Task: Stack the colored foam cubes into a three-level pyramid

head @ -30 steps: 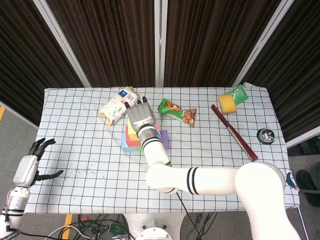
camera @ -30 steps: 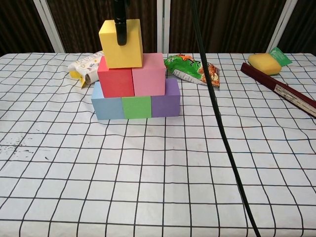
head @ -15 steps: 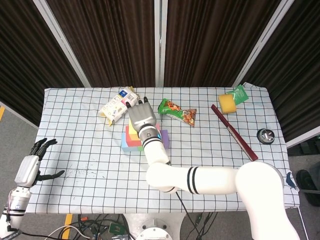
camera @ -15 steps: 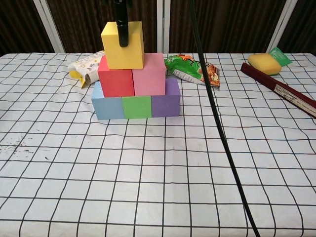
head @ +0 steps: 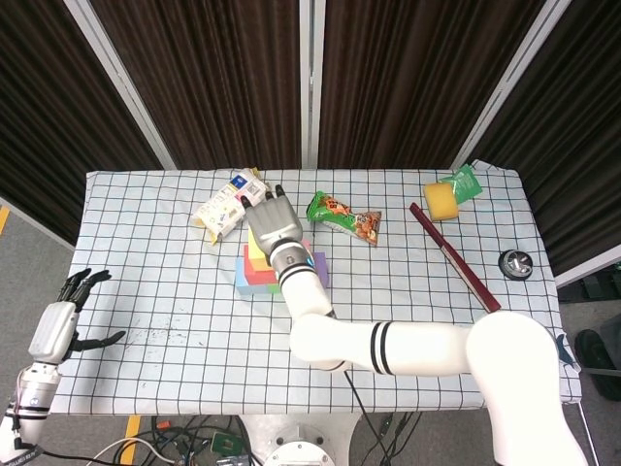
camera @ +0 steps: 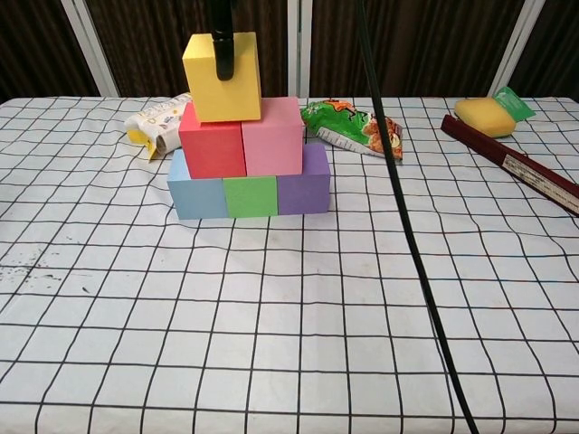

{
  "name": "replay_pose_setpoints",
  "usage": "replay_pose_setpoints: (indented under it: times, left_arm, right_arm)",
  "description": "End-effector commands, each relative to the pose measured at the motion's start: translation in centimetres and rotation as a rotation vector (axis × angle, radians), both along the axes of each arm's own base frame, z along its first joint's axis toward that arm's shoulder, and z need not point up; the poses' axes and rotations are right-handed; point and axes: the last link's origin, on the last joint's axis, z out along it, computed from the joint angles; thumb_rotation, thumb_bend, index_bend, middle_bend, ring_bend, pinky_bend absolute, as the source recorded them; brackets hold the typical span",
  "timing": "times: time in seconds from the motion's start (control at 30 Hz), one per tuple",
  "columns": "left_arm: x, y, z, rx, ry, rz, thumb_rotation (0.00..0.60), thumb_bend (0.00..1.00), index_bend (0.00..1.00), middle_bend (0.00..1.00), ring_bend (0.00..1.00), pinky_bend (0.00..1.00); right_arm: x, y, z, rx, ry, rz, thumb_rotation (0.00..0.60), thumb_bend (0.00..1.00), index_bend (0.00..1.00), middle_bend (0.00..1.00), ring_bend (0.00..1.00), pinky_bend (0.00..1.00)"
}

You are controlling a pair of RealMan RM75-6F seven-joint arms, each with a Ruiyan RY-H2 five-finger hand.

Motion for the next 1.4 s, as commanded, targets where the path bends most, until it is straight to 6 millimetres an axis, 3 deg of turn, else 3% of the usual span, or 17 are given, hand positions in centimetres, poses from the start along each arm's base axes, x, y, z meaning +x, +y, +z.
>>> replay_pose_setpoints:
  times: [0.03,1.4]
  left_arm:
    - [0.01,0.03,-0.02,-0.001,0.0,-0.001,0.6,0.0,0.11,0.16,0.03,0.01]
    - [0.13,0.13,-0.05,-0.002,-0.002,-0.007,0.6,0.0,0.11,0.16,0.03,0.01]
  right_arm:
    - [-0.15,-0.01,0.02,0.001,0.0,0.002,0.6,0.08,0.0,0.57,0.12,0.0]
    - [-0.63,0.05,-0.39,0.019,-0.002,-0.01,0.6,0.08,0.0,0.57,0.12,0.0]
